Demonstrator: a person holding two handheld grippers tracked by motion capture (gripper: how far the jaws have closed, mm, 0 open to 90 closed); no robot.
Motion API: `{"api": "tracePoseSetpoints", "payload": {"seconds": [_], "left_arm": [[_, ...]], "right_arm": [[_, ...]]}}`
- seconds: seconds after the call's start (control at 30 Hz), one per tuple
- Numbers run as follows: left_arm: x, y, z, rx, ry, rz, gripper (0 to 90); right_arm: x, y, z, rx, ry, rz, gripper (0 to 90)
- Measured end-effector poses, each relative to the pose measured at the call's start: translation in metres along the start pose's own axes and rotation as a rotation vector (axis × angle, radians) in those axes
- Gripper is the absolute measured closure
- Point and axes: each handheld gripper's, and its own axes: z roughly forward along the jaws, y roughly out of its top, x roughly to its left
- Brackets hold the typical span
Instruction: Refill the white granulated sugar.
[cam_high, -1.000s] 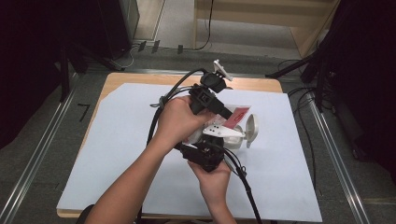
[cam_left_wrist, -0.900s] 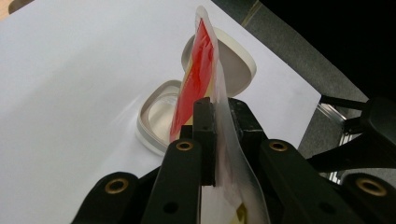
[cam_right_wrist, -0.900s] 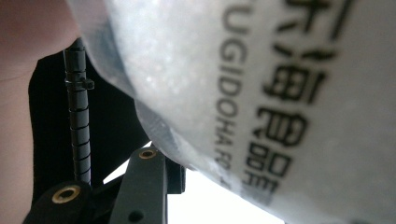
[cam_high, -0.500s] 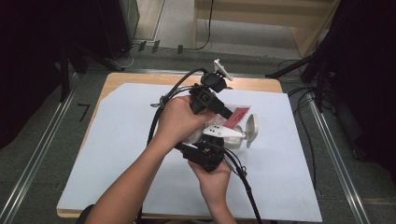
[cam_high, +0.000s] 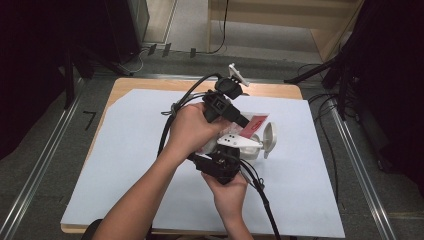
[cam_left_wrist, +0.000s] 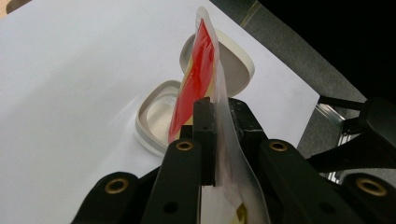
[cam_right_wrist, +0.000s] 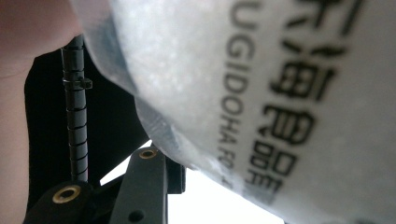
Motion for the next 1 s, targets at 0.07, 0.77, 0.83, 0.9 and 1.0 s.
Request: {"api": "tracePoseSetpoints", "payload": {"seconds": [0.07,0.77,0.83,0.9,1.0], "left_arm": [[0.0,0.0,0.0,-0.001,-0.002,0.001,83.4],[0.002,-0.002,-0.001,-0.011,-0.022,-0.01,83.2],[0.002,0.0,0.0,-0.009,-0.025,-0.012,83.2],[0.002,0.0,0.0,-0.005,-0.024,-0.01,83.3],[0.002,0.001,0.001,-0.009,-0.029,-0.014,83.2]], "right_arm": [[0.0,0.0,0.0,-0.001,-0.002,-0.004,64.1],[0.002,0.0,0.0,0.014,-0.012,-0.004,64.1],[0.002,0.0,-0.001,0.015,-0.019,-0.01,64.1],[0.002,0.0,-0.002,0.015,-0.022,-0.012,64.1],[0.002,0.0,-0.002,0.013,-0.024,-0.013,64.1]]}}
